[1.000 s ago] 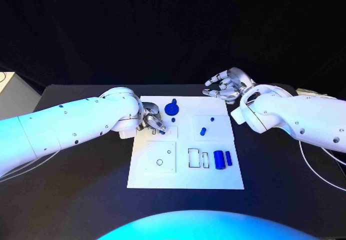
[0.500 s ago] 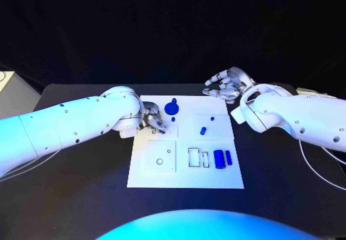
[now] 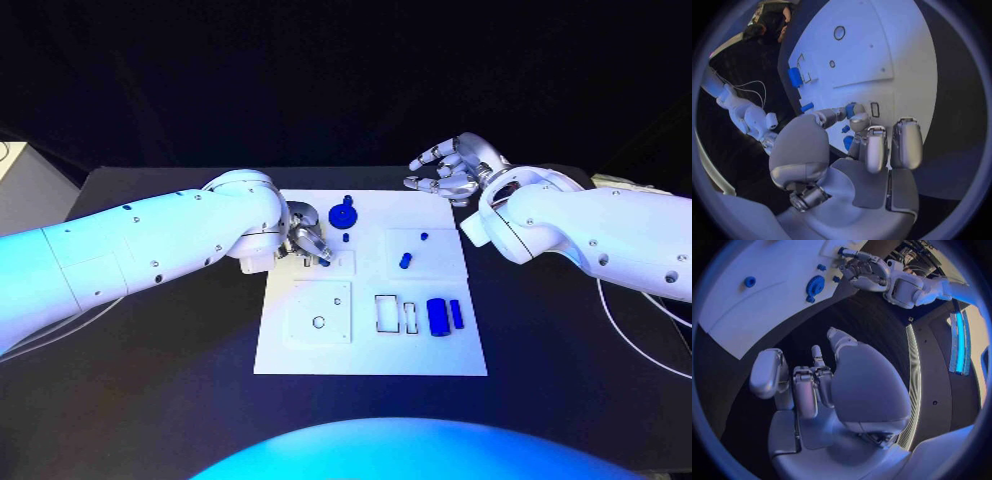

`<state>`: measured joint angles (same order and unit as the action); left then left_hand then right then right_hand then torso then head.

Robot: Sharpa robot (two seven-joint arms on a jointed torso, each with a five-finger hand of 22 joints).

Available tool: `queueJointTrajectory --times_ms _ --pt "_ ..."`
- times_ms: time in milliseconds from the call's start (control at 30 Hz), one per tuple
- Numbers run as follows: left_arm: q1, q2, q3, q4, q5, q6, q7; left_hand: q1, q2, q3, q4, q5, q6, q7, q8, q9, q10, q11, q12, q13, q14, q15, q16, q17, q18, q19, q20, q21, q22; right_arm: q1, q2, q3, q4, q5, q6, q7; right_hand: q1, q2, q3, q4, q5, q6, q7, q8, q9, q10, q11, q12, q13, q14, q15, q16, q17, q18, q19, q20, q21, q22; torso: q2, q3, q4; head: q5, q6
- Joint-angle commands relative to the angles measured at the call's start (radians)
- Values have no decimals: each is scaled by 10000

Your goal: Assemble the parts on the task board

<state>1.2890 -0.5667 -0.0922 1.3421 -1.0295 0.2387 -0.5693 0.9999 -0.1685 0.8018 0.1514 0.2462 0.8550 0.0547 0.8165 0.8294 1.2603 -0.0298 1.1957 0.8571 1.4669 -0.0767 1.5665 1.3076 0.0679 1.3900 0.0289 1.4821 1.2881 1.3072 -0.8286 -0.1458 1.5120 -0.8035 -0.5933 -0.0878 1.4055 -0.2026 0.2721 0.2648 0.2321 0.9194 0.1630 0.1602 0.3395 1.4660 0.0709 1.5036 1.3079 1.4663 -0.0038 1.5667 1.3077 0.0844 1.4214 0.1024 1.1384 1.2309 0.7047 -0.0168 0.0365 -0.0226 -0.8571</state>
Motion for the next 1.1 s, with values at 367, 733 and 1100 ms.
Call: queueJointTrajectory --times_ms 367,733,1100 --pt "-74 184 -68 -112 88 317 -215 -102 239 1676 -1804 -102 284 -203 28 66 178 -57 -22 -35 1039 -102 43 2632 -118 135 -7 75 96 -6 9 2 19 -104 153 49 -111 -14 22 58 17 -59 -3 -49 -10 430 68 -40 2057 990 49 -44 2407 65 -61 -27 -31 -12 -2 11 2 -45 -52" --pt "-80 218 -89 -96 57 350 -263 -165 370 1323 -1683 -208 431 -274 53 124 376 -109 153 246 1039 -140 43 2632 -140 211 -38 97 203 -6 -3 2 35 -104 156 50 -131 -17 28 64 9 -68 -1 -46 -11 428 70 -40 2055 986 51 -50 2393 70 -67 -24 -57 -26 -14 7 2 -58 -99" --pt "-81 195 -107 -36 -14 406 -276 -88 369 1228 -1757 -216 491 -317 78 153 430 -147 191 287 1039 -168 43 2632 -149 246 -58 109 253 -6 -26 2 44 -105 163 54 -134 -17 30 65 8 -70 -1 -46 -11 423 70 -47 2050 982 52 -55 2379 76 -78 -23 -88 -49 -25 -4 17 -65 -119"
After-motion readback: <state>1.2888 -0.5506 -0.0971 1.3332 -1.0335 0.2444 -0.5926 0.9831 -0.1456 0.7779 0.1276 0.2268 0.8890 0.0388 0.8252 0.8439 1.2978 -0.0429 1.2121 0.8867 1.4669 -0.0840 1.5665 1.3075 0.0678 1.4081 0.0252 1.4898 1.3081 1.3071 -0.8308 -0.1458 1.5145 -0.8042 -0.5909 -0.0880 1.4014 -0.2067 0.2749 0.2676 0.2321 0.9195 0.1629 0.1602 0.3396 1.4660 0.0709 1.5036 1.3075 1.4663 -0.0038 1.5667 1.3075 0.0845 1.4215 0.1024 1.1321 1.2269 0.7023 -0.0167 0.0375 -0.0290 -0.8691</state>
